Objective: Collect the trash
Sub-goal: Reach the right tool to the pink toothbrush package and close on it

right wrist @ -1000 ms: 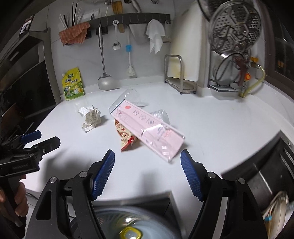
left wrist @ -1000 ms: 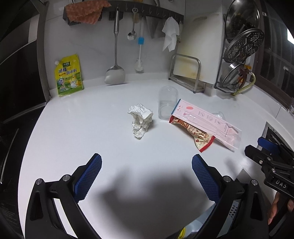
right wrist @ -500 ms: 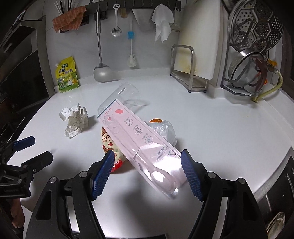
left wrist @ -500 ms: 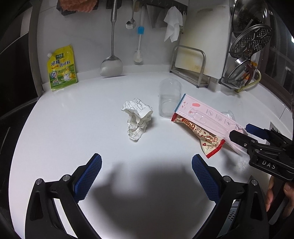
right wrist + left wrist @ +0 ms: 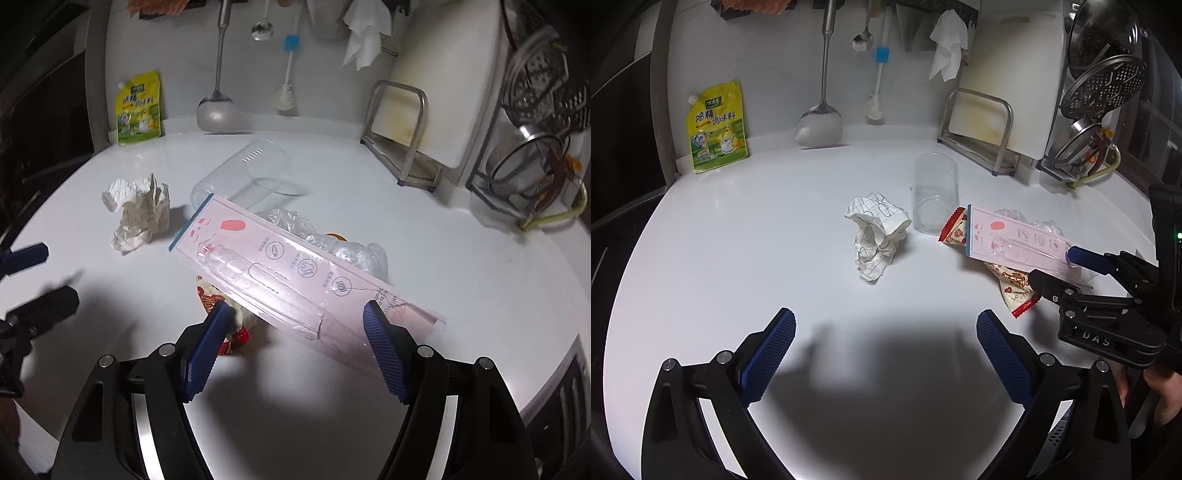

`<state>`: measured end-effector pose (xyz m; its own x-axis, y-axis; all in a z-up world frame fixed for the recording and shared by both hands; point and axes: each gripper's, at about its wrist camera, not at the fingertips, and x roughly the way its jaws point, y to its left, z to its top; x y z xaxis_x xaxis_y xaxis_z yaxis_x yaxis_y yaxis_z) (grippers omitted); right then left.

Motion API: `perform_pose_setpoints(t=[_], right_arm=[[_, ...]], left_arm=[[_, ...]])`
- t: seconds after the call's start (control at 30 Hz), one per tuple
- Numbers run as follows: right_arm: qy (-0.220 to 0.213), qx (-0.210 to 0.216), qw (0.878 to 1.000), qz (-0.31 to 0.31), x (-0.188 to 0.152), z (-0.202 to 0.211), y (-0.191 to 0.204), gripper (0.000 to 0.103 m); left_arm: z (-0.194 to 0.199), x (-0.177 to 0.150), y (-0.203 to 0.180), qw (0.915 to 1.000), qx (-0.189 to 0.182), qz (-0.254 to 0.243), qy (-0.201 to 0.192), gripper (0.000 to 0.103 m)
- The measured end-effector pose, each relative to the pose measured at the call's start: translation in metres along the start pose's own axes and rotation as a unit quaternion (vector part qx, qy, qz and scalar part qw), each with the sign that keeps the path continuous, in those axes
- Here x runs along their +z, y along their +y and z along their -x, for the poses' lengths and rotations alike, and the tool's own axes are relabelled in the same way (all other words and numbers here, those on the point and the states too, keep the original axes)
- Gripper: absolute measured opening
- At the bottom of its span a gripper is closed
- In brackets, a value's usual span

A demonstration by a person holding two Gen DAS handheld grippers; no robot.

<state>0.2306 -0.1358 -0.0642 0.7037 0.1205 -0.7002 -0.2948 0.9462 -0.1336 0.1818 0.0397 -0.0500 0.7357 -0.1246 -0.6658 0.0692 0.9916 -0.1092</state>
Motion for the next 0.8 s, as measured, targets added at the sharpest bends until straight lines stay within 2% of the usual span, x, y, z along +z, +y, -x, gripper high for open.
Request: perform_pose_setpoints(t=[0.2, 0.37, 0.5, 0.63, 0.8], right_arm=[[-0.002, -0.027, 1.000, -0.003, 0.000, -0.001, -0.008, 0.071], [0.003, -0.042, 0.998, -0.041, -0.002, -0.001, -0.028, 0.071], [0.003, -0.039, 0.998, -0.048, -0.004, 0.005, -0.041, 0.071], [0.003, -0.032, 0.999, -0.021, -0.001, 0.010, -0.042, 0.073], [-0.002, -0.011, 0.999, 0.044, 0.002, 0.017, -0.038, 0.076]], left_arm=[[0.000, -0.001, 0.002, 1.0000, -0.001, 0.004, -0.001, 0.097], [0.001, -0.001, 0.003, 1.0000, -0.005, 0.006, -0.001, 0.097], [0.001, -0.001, 0.003, 1.0000, -0.007, 0.006, -0.001, 0.097], [0.004, 0.002, 0.000, 1.0000, -0.007, 0.002, -0.005, 0.097], [0.005, 0.004, 0.000, 0.9999, -0.009, 0.003, -0.007, 0.097]])
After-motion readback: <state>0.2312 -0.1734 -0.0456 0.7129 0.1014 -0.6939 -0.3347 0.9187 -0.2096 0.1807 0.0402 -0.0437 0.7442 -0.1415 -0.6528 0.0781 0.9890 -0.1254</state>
